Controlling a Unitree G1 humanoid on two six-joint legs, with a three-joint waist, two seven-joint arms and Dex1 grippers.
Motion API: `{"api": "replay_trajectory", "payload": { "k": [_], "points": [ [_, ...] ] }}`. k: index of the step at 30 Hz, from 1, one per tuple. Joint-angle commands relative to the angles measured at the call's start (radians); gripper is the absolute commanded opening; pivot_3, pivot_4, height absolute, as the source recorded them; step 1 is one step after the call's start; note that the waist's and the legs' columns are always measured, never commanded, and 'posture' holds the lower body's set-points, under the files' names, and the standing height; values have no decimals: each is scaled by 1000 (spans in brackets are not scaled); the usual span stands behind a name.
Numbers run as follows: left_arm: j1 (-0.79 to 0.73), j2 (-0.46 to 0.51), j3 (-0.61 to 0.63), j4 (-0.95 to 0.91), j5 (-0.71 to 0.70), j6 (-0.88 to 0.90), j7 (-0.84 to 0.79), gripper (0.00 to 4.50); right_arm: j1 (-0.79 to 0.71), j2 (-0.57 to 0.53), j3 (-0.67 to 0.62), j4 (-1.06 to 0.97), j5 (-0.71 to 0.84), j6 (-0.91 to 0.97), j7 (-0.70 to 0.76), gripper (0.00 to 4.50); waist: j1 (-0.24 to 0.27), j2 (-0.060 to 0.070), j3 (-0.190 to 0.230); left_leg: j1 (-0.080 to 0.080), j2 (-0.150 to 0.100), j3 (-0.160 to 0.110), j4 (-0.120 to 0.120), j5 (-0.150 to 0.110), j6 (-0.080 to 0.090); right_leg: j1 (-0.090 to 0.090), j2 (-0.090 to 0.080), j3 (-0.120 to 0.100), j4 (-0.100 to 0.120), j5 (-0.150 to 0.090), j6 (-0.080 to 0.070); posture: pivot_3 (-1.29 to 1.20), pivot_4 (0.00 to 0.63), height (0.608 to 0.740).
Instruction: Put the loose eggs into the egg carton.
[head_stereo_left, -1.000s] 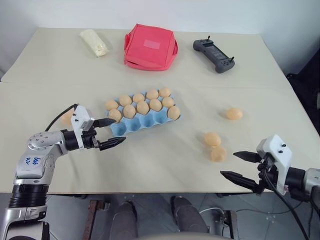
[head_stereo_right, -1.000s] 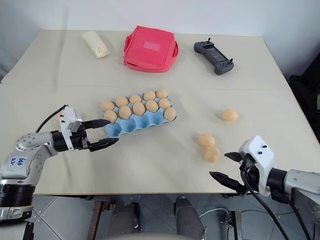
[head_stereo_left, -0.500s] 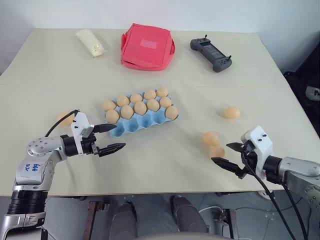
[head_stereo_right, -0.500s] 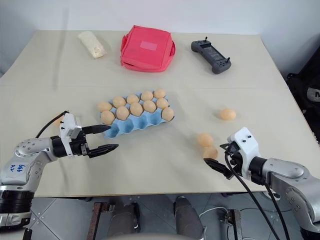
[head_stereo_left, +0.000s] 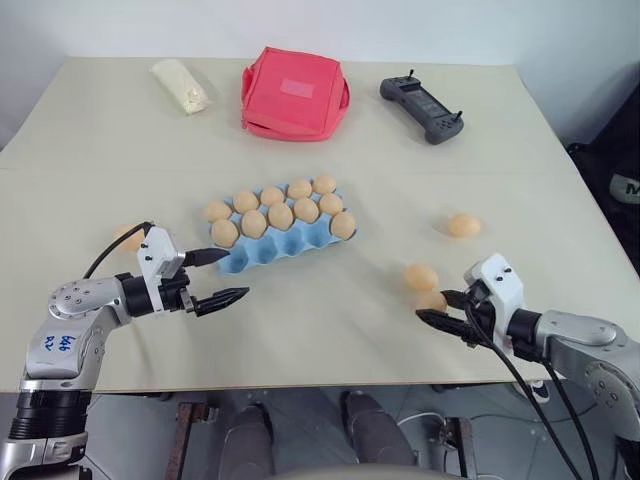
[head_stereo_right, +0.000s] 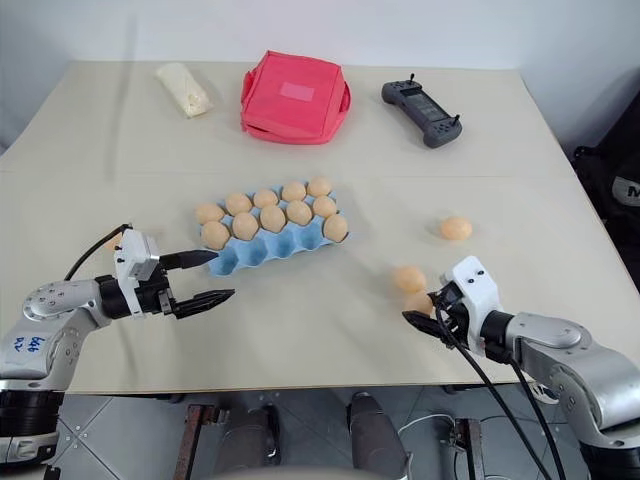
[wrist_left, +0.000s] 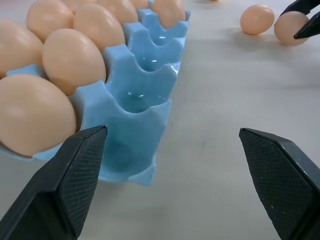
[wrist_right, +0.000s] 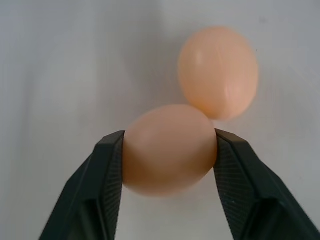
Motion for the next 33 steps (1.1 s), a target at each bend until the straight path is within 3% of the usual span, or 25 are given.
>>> {"api": "replay_trajectory", "payload": {
  "k": [1,6,9,12,18,23,30,33],
  "points": [
    [9,10,26,-42,-17,-7,3,4500,3,-35,-58,-52,21,5,18,2068,0,0,0,0,0,0,0,0,0,0,0,0,0,0,0,0,150,740],
    [19,9,31,-48,-18,-8,8,4500,35,-157,-158,-130,87,42,110,2029,1,0,0,0,0,0,-1,0,0,0,0,0,0,0,0,0,150,740],
    [23,7,32,-54,-19,-8,12,4500,-56,-201,-153,-109,123,59,128,2009,-5,0,0,0,0,0,-1,0,0,0,0,0,0,0,0,0,150,740],
    [25,4,37,-60,-20,-11,18,4500,-218,-188,-49,-45,90,41,116,2009,-9,0,0,1,0,0,1,0,1,0,0,0,0,0,-1,0,150,740],
    [37,-9,54,-81,-23,-23,39,4500,-493,-53,181,136,-43,-48,95,2009,-17,0,0,0,0,0,0,1,1,-1,0,0,-3,0,-2,0,150,740],
    [80,-22,98,-118,-31,-36,70,4500,-663,163,339,353,-194,-169,47,2009,-29,1,0,-1,0,1,-4,-1,1,-3,0,0,-3,5,7,0,150,740],
    [144,-27,137,-170,-40,-37,112,4500,-776,400,370,550,-275,-267,7,2009,-29,1,1,-2,1,1,-7,-1,0,-6,1,-2,1,3,10,0,150,740],
    [158,-29,146,-187,-44,-35,127,4500,-787,452,370,575,-289,-288,18,2009,-29,1,1,-2,1,1,-7,-1,0,-6,1,-2,2,3,10,0,150,740]
  ]
}}
